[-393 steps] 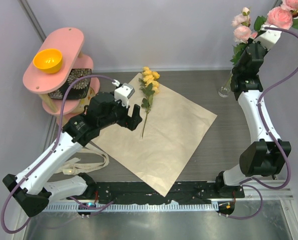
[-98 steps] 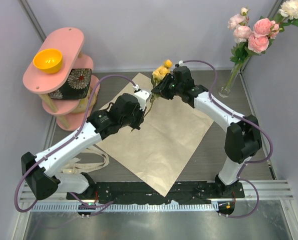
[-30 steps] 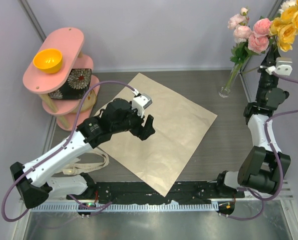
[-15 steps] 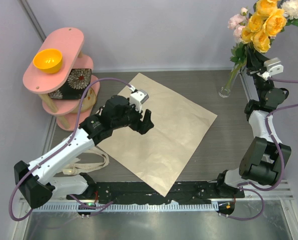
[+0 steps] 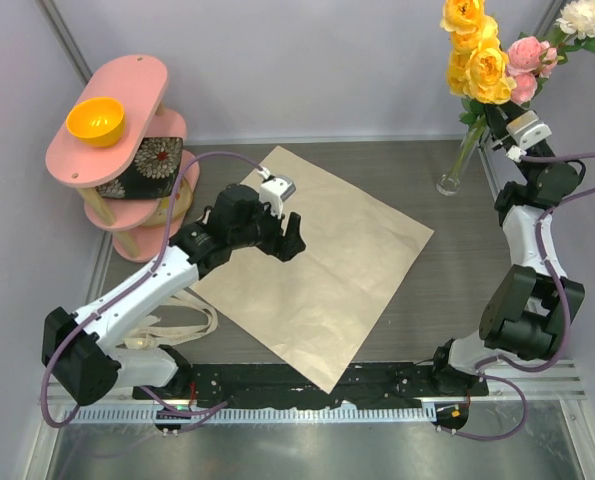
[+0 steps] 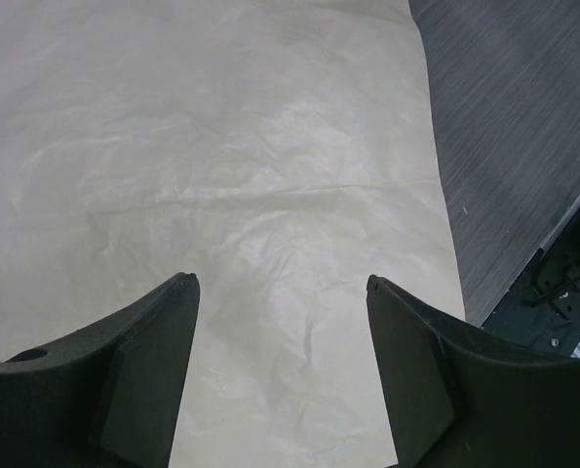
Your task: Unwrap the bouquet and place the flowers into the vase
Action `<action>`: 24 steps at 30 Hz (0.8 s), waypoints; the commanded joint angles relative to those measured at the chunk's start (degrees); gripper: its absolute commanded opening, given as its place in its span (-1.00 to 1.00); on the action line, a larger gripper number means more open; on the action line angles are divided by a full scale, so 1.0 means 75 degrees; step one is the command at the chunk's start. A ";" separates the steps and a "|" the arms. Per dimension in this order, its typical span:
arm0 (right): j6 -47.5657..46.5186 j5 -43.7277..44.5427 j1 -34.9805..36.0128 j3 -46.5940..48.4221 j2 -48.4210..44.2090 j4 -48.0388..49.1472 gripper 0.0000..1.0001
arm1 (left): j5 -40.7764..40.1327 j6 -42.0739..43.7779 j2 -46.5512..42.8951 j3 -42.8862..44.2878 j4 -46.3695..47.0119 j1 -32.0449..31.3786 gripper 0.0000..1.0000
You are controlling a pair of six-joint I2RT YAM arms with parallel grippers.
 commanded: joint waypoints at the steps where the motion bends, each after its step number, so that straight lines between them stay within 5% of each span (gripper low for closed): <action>1: -0.0561 -0.0570 0.0004 0.0744 0.0328 0.0708 -0.98 | 0.0387 -0.0135 0.0084 -0.0001 0.0628 0.0333 0.46; 24: -0.0527 -0.0735 -0.0055 0.1459 0.1429 0.0344 -0.98 | 0.0704 -0.0253 0.0413 0.0046 0.0768 0.0685 0.46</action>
